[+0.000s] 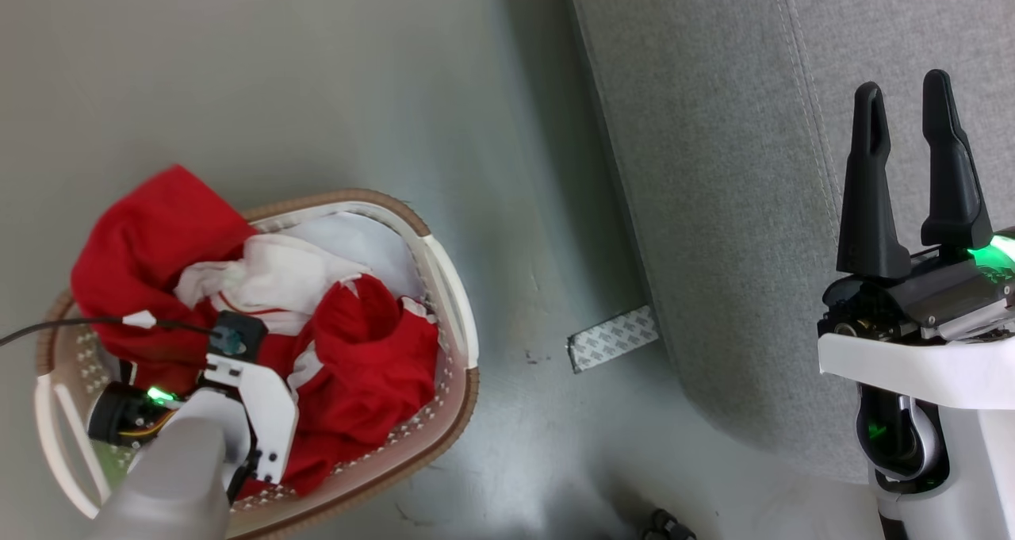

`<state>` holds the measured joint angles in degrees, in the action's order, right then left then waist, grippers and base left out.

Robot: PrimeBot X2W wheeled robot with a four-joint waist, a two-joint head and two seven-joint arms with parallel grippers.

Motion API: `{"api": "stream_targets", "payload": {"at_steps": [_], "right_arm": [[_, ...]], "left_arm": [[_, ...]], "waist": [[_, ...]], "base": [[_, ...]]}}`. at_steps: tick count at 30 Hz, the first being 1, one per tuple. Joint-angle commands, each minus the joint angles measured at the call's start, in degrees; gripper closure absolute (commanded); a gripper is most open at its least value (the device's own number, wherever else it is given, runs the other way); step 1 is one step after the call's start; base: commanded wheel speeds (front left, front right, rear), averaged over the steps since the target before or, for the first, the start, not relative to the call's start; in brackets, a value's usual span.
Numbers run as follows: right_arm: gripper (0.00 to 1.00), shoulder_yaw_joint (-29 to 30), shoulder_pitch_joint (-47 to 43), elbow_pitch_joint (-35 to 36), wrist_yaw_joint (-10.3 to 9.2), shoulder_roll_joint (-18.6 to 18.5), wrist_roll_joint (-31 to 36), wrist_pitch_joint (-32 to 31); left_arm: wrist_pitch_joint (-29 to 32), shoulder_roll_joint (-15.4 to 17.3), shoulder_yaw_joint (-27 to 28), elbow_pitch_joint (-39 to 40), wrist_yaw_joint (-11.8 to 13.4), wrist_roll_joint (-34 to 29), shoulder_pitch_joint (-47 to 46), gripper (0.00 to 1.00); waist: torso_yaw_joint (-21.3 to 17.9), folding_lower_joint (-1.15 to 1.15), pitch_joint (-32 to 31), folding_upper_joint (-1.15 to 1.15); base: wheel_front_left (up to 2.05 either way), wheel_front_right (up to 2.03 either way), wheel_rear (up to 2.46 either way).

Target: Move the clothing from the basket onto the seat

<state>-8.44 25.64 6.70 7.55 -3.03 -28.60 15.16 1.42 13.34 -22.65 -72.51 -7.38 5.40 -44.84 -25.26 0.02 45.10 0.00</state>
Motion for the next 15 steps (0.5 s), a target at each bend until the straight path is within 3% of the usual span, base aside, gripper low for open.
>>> {"api": "stream_targets", "payload": {"at_steps": [1, 2, 3, 10, 15], "right_arm": [[0.00, 0.08, 0.66, -0.09, -0.12, 0.18, -0.53, -0.01], [0.00, 0.14, 0.69, -0.15, -0.12, 0.19, -0.69, -0.01], [0.00, 0.22, 0.67, -0.28, -0.12, 0.19, -0.84, -0.01], [0.00, 0.20, 0.88, -1.52, -0.12, 0.18, 0.17, -0.01], [0.00, 0.51, -0.48, -2.76, -0.12, 0.10, 2.56, -0.01]], "left_arm": [[0.44, 0.30, -0.48, -0.51, -0.14, 1.10, -0.67, 0.11], [0.60, 0.27, -0.79, -0.51, -0.14, 1.38, -0.84, 0.66], [0.62, 0.21, -1.03, -0.56, -0.14, 1.46, -0.95, 1.00], [-1.55, -1.50, -2.66, -0.61, -0.15, 3.52, -0.49, 1.00], [-5.74, -4.56, -3.47, -0.43, -0.15, 5.66, 1.98, 1.00]], "waist": [[-0.77, -0.02, 0.83, 0.00], [-0.77, -0.02, 0.92, 0.00], [-0.73, -0.02, 0.93, 0.00], [0.70, -0.02, -1.89, 0.00], [3.74, -0.02, -8.82, 0.00]], "base": [[0.00, 0.00, 0.00], [0.00, 0.00, 0.00], [0.00, 0.00, 0.00], [0.00, 0.00, 0.00], [0.00, 0.00, 0.00]]}}
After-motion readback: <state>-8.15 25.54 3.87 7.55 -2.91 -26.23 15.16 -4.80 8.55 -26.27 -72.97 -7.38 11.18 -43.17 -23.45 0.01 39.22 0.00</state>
